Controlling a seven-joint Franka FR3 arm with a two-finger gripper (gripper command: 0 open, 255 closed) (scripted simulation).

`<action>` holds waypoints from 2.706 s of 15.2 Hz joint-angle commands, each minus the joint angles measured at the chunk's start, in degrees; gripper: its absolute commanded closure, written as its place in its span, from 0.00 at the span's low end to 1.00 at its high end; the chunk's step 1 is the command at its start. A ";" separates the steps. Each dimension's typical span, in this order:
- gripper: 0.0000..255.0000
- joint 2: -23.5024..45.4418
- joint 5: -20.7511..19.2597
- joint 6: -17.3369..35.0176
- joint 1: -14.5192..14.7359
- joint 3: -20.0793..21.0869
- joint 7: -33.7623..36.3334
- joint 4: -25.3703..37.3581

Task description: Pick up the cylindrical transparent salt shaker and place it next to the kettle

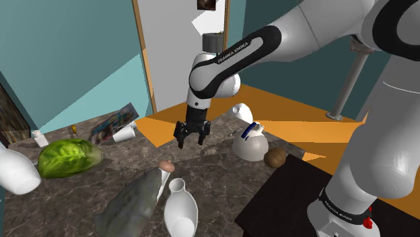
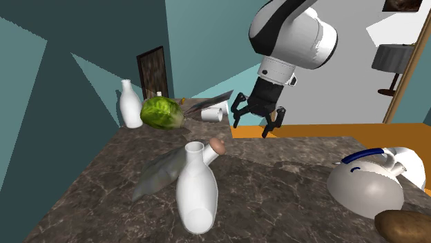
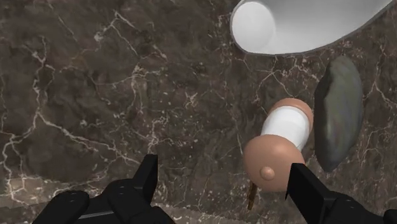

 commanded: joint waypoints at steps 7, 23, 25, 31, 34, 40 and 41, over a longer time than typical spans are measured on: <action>0.00 16.02 5.28 5.06 1.60 2.02 -0.01 13.60; 0.00 20.22 5.78 9.49 3.00 2.69 -0.32 13.84; 1.00 20.22 5.78 9.49 3.00 2.69 -0.32 13.84; 1.00 20.22 5.78 9.47 2.99 2.68 -0.32 13.86; 1.00 19.69 5.65 8.95 2.99 2.64 -0.02 13.90; 1.00 16.70 4.83 5.58 2.92 2.39 1.83 14.54; 1.00 16.23 4.69 5.01 2.90 2.35 2.13 14.69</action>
